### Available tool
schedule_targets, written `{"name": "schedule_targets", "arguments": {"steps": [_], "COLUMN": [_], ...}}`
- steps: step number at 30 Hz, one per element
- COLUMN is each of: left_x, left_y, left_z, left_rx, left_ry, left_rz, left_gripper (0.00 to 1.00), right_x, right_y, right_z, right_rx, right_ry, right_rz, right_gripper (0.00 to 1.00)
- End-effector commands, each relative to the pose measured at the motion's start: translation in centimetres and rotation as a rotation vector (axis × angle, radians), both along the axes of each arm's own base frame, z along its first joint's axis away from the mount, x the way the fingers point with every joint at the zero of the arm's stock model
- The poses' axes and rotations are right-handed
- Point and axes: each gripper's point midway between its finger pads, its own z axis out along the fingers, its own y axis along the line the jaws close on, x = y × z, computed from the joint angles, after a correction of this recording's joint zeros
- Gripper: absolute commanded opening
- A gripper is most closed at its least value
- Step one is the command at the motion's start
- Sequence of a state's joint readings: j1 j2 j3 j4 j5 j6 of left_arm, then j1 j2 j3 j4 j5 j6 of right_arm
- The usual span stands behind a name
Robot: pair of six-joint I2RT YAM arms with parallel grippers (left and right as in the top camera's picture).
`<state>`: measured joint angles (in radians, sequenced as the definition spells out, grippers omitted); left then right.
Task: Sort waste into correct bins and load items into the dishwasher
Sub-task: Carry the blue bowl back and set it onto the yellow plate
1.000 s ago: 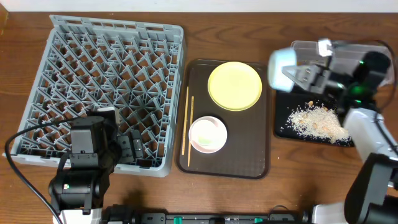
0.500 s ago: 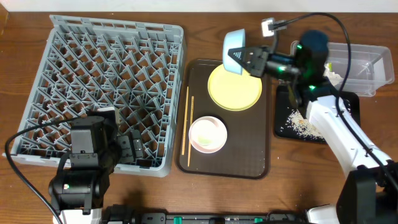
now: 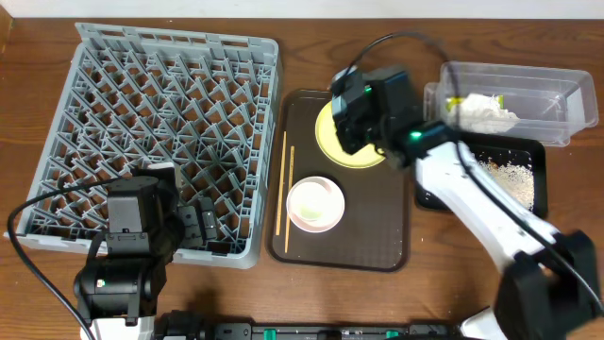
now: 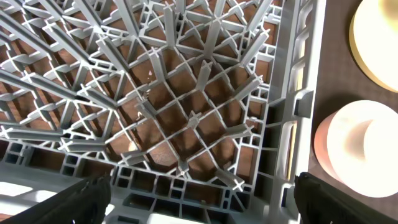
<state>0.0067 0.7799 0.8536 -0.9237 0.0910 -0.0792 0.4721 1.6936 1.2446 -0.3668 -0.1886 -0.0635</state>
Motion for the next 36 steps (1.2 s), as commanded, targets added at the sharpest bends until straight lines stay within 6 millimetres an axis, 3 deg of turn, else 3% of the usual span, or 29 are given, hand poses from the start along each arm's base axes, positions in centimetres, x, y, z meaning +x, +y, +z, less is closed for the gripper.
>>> {"name": "schedule_targets", "arguments": {"steps": [1, 2, 3, 6, 8, 12, 13, 14, 20, 24, 27, 36], "left_x": [0.1, 0.1, 0.1, 0.1, 0.1, 0.1, 0.1, 0.1, 0.1, 0.2, 0.2, 0.1], "left_y": [0.1, 0.1, 0.1, 0.1, 0.1, 0.1, 0.1, 0.1, 0.1, 0.1, 0.1, 0.1], "left_z": [0.7, 0.7, 0.7, 0.7, 0.7, 0.7, 0.7, 0.7, 0.7, 0.7, 0.7, 0.7], "left_rx": [-0.006, -0.006, -0.006, -0.006, -0.006, -0.006, -0.006, -0.006, -0.006, -0.007, -0.007, -0.007], "left_ry": [-0.016, -0.016, -0.017, -0.016, -0.017, -0.017, -0.017, -0.017, -0.017, -0.017, -0.017, -0.017], "left_rz": [0.010, 0.010, 0.010, 0.010, 0.010, 0.010, 0.010, 0.010, 0.010, 0.010, 0.010, 0.010], "left_gripper": [0.94, 0.94, 0.94, 0.95, 0.94, 0.94, 0.94, 0.94, 0.94, 0.94, 0.94, 0.94], "right_x": [1.0, 1.0, 1.0, 0.8, 0.7, 0.8, 0.7, 0.6, -1.1, -3.8, -6.2, -11.2], "right_y": [-0.5, -0.4, -0.3, -0.4, -0.4, -0.1, 0.0, 0.1, 0.1, 0.6, 1.0, 1.9], "right_z": [-4.0, -4.8, -7.0, -9.8, -10.0, -8.8, -8.3, -7.6, -1.0, 1.3, 0.9, -4.2], "right_rx": [-0.158, -0.166, -0.185, -0.212, -0.208, -0.183, -0.175, -0.163, -0.068, 0.022, 0.045, -0.038], "right_ry": [-0.004, 0.011, 0.047, 0.100, 0.111, 0.097, 0.092, 0.089, 0.050, 0.119, 0.223, 0.449], "right_rz": [0.016, 0.019, 0.025, 0.029, 0.017, 0.013, 0.018, 0.025, 0.012, 0.035, 0.061, 0.068], "right_gripper": [0.01, 0.01, 0.01, 0.01, 0.02, 0.14, 0.25, 0.29, 0.36, 0.39, 0.38, 0.36]}}
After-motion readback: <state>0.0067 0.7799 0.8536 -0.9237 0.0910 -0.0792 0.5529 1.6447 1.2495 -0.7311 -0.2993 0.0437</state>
